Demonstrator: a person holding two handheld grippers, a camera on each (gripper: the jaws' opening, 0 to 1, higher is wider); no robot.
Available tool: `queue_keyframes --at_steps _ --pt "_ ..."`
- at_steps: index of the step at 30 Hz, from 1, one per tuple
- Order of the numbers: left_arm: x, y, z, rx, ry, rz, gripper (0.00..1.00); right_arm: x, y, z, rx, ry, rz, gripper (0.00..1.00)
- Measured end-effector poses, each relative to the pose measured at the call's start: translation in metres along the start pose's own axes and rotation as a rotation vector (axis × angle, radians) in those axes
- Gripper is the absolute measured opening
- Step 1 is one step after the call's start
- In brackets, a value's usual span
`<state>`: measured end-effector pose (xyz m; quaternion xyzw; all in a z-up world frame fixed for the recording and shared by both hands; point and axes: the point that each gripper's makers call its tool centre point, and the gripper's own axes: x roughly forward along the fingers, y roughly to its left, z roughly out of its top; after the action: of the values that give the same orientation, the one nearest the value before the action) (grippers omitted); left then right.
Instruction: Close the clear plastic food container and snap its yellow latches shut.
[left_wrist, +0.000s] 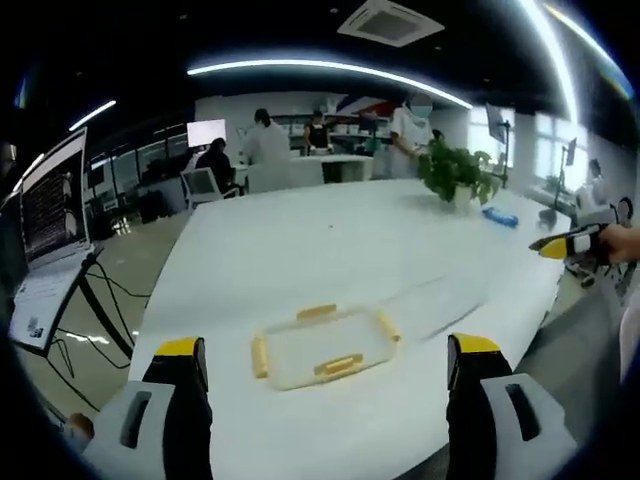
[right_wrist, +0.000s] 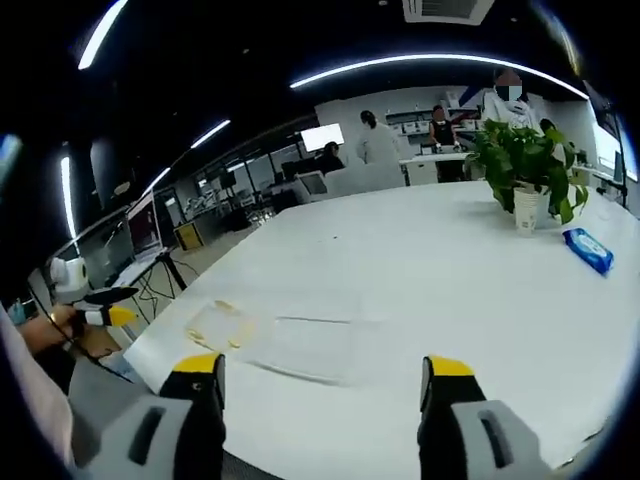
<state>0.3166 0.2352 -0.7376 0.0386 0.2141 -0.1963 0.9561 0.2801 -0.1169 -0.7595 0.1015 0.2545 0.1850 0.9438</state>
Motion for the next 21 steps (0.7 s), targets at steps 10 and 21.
queue_keyframes --at_steps 10,21 --pt "-0.001 0.006 0.003 0.002 -0.002 0.022 0.91 0.003 0.004 -0.011 0.007 0.036 0.012 0.77" --pt "0.002 0.010 -0.006 -0.021 0.021 0.031 0.88 0.005 0.004 -0.013 0.011 0.046 0.013 0.76"
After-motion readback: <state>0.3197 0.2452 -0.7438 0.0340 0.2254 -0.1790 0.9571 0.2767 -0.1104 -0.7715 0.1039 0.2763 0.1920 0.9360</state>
